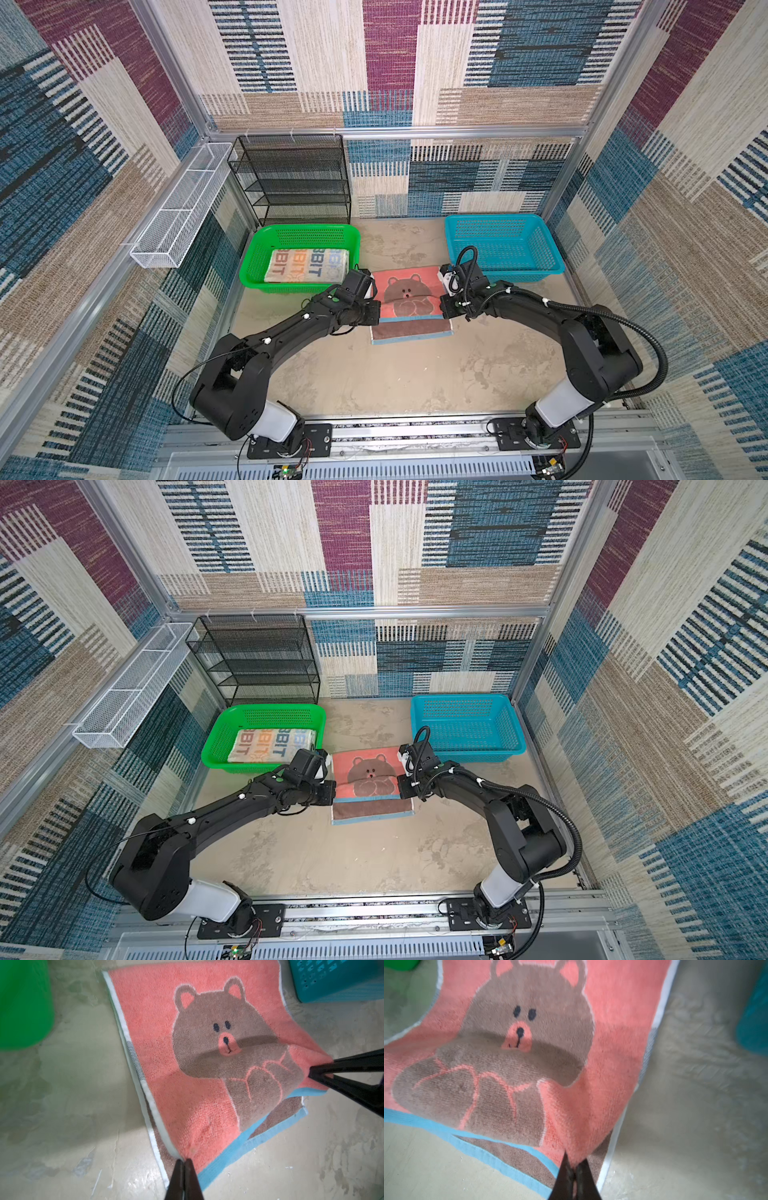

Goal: Fold and stack the towels
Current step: 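Lower the pink bear towel flat onto the table with both grippers, then open both grippers and draw them back from the towel's near edge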

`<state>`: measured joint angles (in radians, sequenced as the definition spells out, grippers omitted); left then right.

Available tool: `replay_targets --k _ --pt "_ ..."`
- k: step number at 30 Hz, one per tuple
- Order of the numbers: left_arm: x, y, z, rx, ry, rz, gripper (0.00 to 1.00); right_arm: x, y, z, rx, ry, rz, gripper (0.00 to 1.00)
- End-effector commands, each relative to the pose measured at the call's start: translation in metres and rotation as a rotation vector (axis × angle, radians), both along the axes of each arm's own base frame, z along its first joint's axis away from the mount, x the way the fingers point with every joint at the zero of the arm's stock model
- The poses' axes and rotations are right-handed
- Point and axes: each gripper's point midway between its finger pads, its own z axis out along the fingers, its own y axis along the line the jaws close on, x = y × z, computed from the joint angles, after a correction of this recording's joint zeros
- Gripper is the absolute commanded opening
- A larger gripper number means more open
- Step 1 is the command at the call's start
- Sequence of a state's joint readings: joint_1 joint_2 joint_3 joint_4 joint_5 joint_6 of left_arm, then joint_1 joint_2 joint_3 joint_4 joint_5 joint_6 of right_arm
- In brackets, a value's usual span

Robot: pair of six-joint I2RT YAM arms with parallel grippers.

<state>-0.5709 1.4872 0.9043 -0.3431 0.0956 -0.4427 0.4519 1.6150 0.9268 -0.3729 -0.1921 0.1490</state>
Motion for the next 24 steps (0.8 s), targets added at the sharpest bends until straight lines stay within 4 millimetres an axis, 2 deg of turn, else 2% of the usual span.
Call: replay_targets --k 1,6,8,13,19,23,24 --pt "-0.002 -0.006 -0.009 -0.034 0.019 0.023 0.00 -0.001 0.007 -0.004 0.056 0.007 -0.019 0.00" --pt "-0.010 -0.004 -0.031 -0.021 0.063 0.037 0.00 -0.013 0.001 -0.022 0.045 0.052 -0.037 0.00" --pt "-0.012 -0.004 -0.037 -0.013 0.080 0.041 0.00 -0.016 0.000 -0.023 0.047 0.052 -0.042 0.05" --pt "-0.016 0.001 -0.040 0.011 0.087 0.049 0.00 -0.015 -0.006 -0.011 0.037 0.012 -0.062 0.25" --pt "-0.018 0.014 -0.022 0.047 0.034 0.061 0.00 -0.009 -0.012 0.017 0.035 -0.070 -0.081 0.48" --pt "-0.020 0.018 -0.009 0.047 0.007 0.055 0.24 -0.009 -0.010 0.034 0.065 -0.119 -0.073 0.54" --pt "-0.021 0.019 -0.006 0.050 0.002 0.058 0.38 -0.010 -0.008 0.037 0.080 -0.125 -0.067 0.56"
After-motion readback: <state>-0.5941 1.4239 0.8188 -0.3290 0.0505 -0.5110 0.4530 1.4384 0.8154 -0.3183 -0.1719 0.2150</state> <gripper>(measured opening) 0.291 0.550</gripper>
